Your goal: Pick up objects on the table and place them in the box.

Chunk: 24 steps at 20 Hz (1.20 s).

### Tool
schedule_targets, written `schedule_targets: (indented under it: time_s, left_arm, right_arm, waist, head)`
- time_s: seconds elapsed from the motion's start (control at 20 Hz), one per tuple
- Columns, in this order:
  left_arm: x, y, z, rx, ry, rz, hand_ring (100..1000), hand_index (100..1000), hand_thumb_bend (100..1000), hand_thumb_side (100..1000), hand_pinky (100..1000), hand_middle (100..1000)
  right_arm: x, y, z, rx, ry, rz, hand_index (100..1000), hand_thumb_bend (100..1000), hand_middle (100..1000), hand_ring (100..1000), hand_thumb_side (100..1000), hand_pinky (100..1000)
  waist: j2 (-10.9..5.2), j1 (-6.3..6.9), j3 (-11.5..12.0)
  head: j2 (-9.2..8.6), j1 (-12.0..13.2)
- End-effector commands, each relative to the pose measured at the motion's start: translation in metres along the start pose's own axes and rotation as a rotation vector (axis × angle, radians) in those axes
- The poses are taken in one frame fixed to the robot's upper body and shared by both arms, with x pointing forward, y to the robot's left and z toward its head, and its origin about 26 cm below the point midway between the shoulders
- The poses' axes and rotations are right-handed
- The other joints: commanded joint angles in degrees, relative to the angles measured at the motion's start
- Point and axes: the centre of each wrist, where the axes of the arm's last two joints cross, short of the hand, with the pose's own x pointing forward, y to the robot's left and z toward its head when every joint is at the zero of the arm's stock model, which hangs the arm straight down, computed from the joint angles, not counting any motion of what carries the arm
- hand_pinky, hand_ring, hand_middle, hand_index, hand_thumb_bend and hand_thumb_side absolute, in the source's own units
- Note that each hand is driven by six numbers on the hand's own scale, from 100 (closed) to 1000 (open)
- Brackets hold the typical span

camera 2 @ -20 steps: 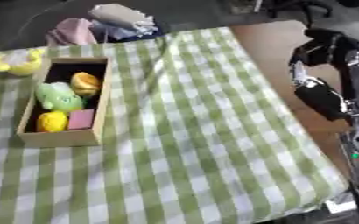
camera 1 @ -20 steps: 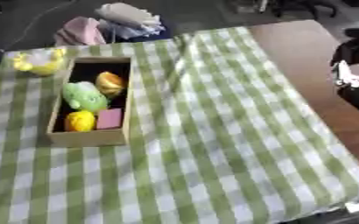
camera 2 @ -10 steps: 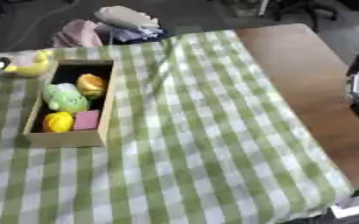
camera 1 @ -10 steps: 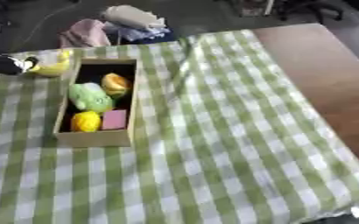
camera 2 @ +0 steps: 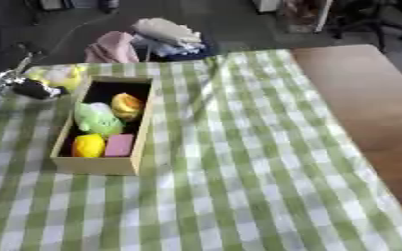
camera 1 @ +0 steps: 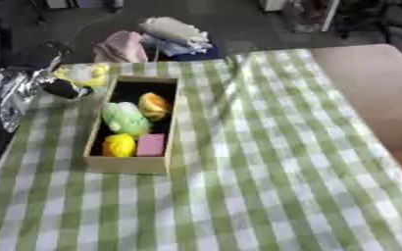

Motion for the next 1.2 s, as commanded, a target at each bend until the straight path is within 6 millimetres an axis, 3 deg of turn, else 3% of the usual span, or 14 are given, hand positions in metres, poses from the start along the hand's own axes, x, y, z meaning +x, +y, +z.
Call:
schedule_targets:
  time_s: [0.05, 0.35, 0.65, 0.75, 0.85, 0.9, 0.95, 1.05, 1.2]
  left_arm:
    - [-0.014, 0.011, 0.0, 0.032, 0.048, -0.018, 824, 911, 554, 472, 806, 856]
    - [-0.019, 0.006, 0.001, 0.103, 0.12, -0.011, 797, 899, 438, 310, 783, 834]
    - [-0.023, -0.001, 0.0, 0.124, 0.155, 0.02, 767, 878, 399, 297, 764, 807]
    - [-0.025, -0.003, 0.0, 0.123, 0.166, 0.025, 720, 848, 391, 269, 748, 765]
    - [-0.026, -0.005, 0.0, 0.137, 0.176, 0.019, 616, 773, 379, 221, 696, 656]
    - [-0.026, -0.005, 0.0, 0.149, 0.183, 0.013, 616, 773, 379, 221, 696, 656]
    - [-0.026, -0.004, 0.0, 0.169, 0.191, 0.008, 539, 708, 338, 152, 649, 563]
    - [-0.025, -0.002, 0.0, 0.221, 0.205, 0.002, 485, 648, 291, 100, 609, 494]
    - [-0.025, 0.004, 0.002, 0.298, 0.206, 0.01, 447, 597, 261, 100, 577, 446]
  right_arm:
    - [0.007, -0.004, -0.005, -0.009, -0.034, -0.008, 764, 100, 562, 563, 428, 583]
    - [0.008, -0.001, -0.007, -0.004, -0.038, -0.029, 763, 100, 560, 561, 416, 580]
    - [0.01, 0.003, -0.008, 0.0, -0.044, -0.051, 761, 100, 557, 558, 402, 576]
    - [0.011, 0.004, -0.008, 0.003, -0.044, -0.058, 761, 100, 556, 558, 398, 575]
    - [0.01, 0.005, -0.008, 0.004, -0.038, -0.062, 760, 100, 556, 557, 393, 574]
    - [0.01, 0.005, -0.007, 0.003, -0.036, -0.063, 760, 100, 556, 557, 393, 574]
    - [0.009, 0.005, -0.007, 0.0, -0.032, -0.063, 758, 100, 554, 556, 391, 573]
    - [0.009, 0.005, -0.007, -0.004, -0.027, -0.063, 757, 100, 553, 556, 391, 573]
    - [0.007, 0.005, -0.005, -0.004, -0.019, -0.059, 757, 100, 553, 556, 392, 573]
  waist:
    - [0.28, 0.74, -0.4]
    - [1.6, 1.24, -1.4]
    - [3.29, 1.61, -2.8]
    - [3.73, 1.71, -3.4]
    - [3.99, 1.78, -3.6]
    - [4.04, 1.81, -3.7]
    - [4.03, 1.84, -3.6]
    - [3.85, 1.88, -3.4]
    - [3.28, 1.89, -2.8]
  head:
    - [-1.34, 1.6]
    - [-2.54, 3.1]
    - [-3.95, 4.3]
    - [-4.32, 4.7]
    - [-4.43, 4.8]
    - [-4.42, 4.9]
    - [-4.32, 4.8]
    - [-4.08, 4.7]
    - [-3.6, 4.5]
